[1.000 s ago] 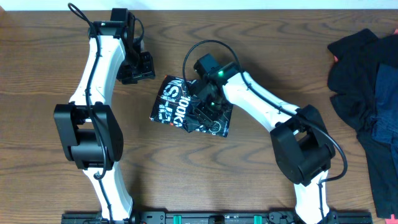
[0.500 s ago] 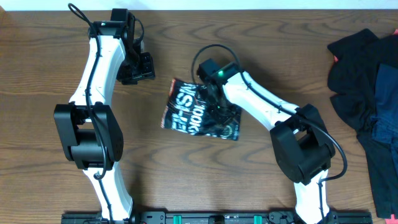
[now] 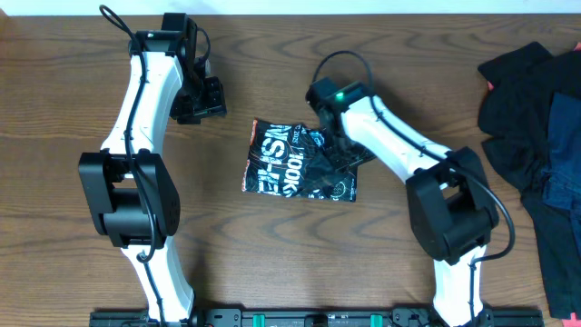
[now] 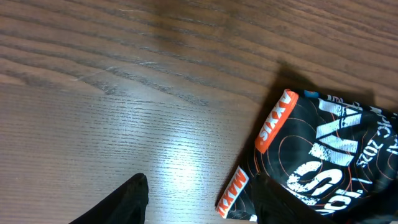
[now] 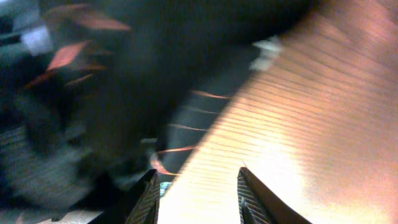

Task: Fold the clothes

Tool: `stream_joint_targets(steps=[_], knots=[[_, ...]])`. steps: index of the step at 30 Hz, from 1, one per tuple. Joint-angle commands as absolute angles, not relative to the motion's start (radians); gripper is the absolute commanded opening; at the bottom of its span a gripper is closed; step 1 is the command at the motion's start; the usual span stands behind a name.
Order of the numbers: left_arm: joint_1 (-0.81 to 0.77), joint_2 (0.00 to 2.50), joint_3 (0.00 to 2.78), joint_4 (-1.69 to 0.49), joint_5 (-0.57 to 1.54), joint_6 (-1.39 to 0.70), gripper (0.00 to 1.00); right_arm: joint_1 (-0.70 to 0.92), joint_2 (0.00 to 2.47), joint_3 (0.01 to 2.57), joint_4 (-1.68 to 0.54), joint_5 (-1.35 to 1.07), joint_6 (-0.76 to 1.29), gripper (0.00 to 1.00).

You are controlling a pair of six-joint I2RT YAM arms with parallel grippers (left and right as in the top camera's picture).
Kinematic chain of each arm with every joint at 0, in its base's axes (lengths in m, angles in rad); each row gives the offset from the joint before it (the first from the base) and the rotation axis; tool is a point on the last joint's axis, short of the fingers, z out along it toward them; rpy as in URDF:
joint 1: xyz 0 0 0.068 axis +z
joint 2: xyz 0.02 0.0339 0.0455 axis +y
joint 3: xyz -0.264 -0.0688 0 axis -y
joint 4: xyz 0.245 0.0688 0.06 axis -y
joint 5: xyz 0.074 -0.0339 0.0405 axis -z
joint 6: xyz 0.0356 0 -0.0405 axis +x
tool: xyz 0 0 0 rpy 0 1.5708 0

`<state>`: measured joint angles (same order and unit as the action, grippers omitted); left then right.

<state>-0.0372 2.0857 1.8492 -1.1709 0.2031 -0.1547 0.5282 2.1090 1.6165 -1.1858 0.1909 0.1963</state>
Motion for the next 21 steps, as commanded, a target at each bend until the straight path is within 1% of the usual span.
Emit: stream_joint_targets(steps=[1, 5, 10, 11, 16, 19, 21], knots=[[-0.036, 2.082, 1.851, -1.177, 0.201, -0.159, 0.56, 0.488, 2.041, 1.623, -1.185, 0.211, 0.331, 0.40], [-0.036, 2.082, 1.851, -1.176, 0.202, -0.159, 0.56, 0.493, 2.003, 1.623, -1.134, 0.020, 0.150, 0.40], [-0.036, 2.082, 1.851, -1.176, 0.202, -0.159, 0.56, 0.531, 1.974, 1.623, -1.035, -0.168, -0.038, 0.45], [-0.036, 2.082, 1.851, -1.176, 0.202, -0.159, 0.56, 0.539, 1.975, 1.623, -1.018, -0.204, -0.060, 0.50], [-0.036, 2.082, 1.851, -1.177, 0.202, -0.159, 0.56, 0.572, 1.986, 1.621, -0.985, -0.213, -0.066, 0.50], [-0.036, 2.082, 1.851, -1.177, 0.202, -0.159, 0.56, 0.576, 2.005, 1.621, -0.987, -0.213, -0.040, 0.49], [-0.036, 2.082, 1.851, -1.177, 0.202, -0.159, 0.56, 0.575, 2.020, 1.621, -0.989, -0.213, -0.030, 0.45]])
